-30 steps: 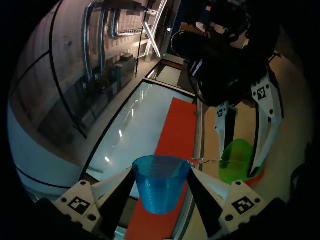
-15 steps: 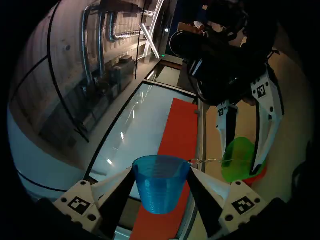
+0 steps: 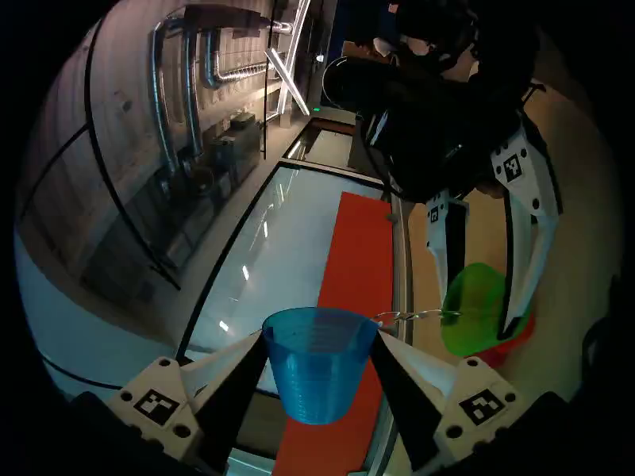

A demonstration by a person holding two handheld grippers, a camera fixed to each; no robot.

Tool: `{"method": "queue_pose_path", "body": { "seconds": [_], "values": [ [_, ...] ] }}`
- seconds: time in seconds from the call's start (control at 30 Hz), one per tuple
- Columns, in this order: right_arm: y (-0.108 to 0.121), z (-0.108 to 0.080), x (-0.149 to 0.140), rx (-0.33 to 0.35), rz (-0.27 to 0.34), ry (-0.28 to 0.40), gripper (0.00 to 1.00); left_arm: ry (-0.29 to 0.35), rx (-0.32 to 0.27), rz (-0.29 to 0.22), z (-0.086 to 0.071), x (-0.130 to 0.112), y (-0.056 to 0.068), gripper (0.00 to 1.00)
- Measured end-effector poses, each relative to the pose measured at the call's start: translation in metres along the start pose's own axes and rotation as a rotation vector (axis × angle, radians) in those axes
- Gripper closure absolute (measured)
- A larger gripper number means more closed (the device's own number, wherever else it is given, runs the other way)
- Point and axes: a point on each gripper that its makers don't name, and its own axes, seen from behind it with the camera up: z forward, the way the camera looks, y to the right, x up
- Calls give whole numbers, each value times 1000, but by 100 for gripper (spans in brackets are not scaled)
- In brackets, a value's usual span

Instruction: Pour water

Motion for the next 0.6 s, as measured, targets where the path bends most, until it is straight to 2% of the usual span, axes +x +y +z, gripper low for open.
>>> {"method": "queue_pose_path", "body": {
  "seconds": [0.6],
  "values": [
    [0, 3, 1, -1, -3, 3, 9, -10, 7, 95, 2, -4, -4, 14]
  ]
}}
